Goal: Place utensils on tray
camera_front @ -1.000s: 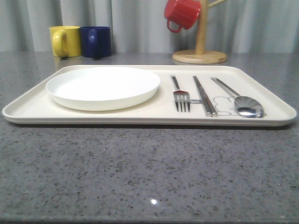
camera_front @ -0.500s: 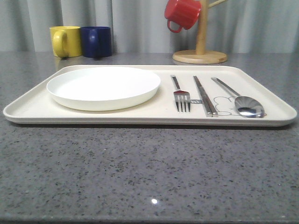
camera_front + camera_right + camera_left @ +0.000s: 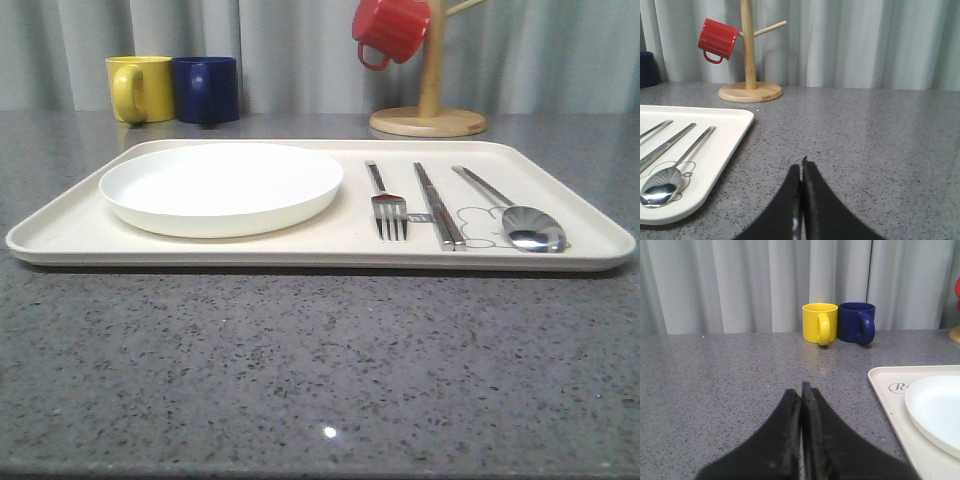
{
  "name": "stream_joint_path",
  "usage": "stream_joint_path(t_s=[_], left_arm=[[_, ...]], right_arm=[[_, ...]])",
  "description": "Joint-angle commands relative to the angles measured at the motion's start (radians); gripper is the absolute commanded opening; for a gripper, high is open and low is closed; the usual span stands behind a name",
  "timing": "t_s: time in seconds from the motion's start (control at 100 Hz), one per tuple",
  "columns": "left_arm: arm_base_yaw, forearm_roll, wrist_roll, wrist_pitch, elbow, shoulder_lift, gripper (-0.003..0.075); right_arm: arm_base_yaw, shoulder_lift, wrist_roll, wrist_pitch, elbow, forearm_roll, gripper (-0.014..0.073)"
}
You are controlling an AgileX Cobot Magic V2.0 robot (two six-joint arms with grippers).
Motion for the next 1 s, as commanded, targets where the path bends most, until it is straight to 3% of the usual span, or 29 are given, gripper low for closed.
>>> stream_joint_path(t_s=[0.0,0.4,0.99], left_arm=[[-0.003,0.025,-0.015,-0.087,0.018,-0.057,-0.0018],[-0.003,0.029,-0.017,-0.087,0.235,-0.338,-0.0018],[-0.003,0.029,-0.017,-0.090,0.274,-0.389,-0.0018]], right_arm=[[-0.005,-0.024,-0.010,-0.083,-0.017,0.002,-0.0068],[-0.005,-0.024,-0.010,-0.083,-0.017,0.002,-0.0068],[-0.005,-0.024,-0.010,-0.083,-0.017,0.002,-0.0068]])
